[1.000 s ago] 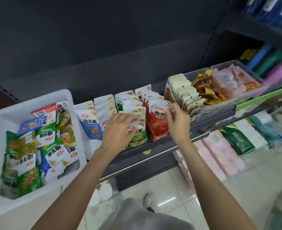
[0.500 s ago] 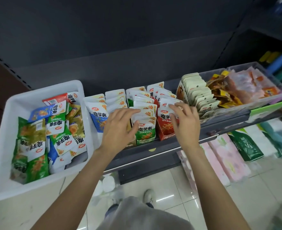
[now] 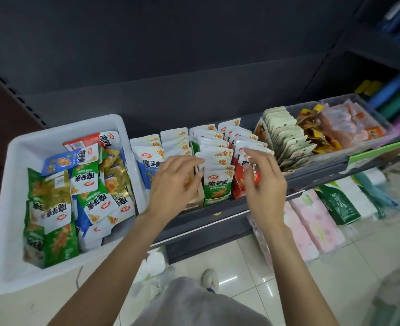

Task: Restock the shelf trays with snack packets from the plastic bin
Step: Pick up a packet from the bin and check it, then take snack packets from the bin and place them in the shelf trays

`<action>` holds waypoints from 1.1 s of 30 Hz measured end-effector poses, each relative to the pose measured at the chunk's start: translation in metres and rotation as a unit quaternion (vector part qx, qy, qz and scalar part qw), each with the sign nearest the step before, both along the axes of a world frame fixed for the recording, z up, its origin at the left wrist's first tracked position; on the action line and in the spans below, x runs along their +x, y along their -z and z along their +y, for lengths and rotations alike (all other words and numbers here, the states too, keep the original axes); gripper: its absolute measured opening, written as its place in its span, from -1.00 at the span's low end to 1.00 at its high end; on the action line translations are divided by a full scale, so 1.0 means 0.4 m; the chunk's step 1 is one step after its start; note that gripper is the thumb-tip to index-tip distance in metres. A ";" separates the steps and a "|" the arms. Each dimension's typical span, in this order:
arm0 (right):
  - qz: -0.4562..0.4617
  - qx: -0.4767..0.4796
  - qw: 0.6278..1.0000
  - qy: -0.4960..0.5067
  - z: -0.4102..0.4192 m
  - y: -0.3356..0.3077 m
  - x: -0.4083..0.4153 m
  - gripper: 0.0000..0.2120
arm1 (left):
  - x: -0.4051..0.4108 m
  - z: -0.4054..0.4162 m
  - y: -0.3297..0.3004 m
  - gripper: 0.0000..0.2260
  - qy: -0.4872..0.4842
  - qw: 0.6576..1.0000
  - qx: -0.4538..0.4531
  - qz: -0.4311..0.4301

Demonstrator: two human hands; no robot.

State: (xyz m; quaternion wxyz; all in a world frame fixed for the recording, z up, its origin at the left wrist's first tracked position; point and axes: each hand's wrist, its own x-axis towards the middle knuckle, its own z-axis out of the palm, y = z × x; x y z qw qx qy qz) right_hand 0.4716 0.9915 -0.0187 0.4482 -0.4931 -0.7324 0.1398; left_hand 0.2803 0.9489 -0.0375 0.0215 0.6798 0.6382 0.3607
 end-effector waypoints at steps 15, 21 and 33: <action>-0.404 -0.163 0.846 -0.307 -0.181 0.103 -0.674 -0.72 | -0.486 -0.355 0.112 -0.58 -0.268 0.922 -0.278 -0.029; -0.481 -0.217 0.830 -0.180 -0.178 0.168 -0.772 -0.59 | -0.515 -0.292 0.149 -0.42 -0.201 0.919 -0.336 0.049; -0.230 -0.170 0.942 -0.174 -0.200 0.008 -0.639 -0.85 | -0.533 -0.298 0.086 -0.39 -0.118 0.989 -0.078 -0.039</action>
